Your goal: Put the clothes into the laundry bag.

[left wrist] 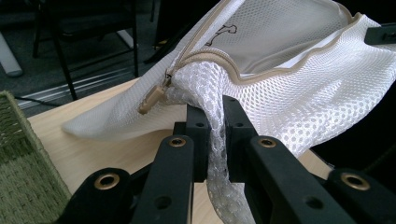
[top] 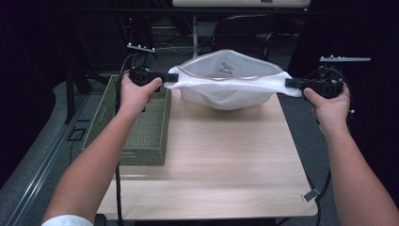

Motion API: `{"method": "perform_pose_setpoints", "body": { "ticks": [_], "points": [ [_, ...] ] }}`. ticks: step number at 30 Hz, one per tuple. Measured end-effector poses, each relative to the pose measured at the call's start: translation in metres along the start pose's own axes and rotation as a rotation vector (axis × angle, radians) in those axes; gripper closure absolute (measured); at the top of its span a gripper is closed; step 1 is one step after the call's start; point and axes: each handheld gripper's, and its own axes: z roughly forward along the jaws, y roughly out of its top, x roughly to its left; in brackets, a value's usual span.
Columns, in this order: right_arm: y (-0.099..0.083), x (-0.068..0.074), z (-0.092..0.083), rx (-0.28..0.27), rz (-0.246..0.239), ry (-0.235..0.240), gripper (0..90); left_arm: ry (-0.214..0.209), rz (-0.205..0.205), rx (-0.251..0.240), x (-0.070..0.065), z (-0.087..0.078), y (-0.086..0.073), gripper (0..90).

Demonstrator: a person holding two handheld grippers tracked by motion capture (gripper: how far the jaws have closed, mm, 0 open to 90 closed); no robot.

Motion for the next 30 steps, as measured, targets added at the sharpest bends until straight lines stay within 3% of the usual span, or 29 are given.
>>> {"method": "perform_pose_setpoints", "body": {
  "ticks": [5, 15, 30],
  "points": [
    [0.007, 0.003, -0.001, 0.000, -0.003, 0.002, 83.3, -0.005, -0.021, -0.009, 0.004, -0.003, 0.004, 84.0],
    [0.017, 0.006, -0.004, -0.019, 0.000, 0.017, 83.5, 0.005, -0.013, -0.027, 0.003, -0.009, 0.009, 84.1],
    [0.004, 0.008, -0.001, 0.015, -0.015, 0.013, 83.6, -0.013, -0.021, -0.005, 0.005, -0.007, -0.011, 84.0]
  ]
}}
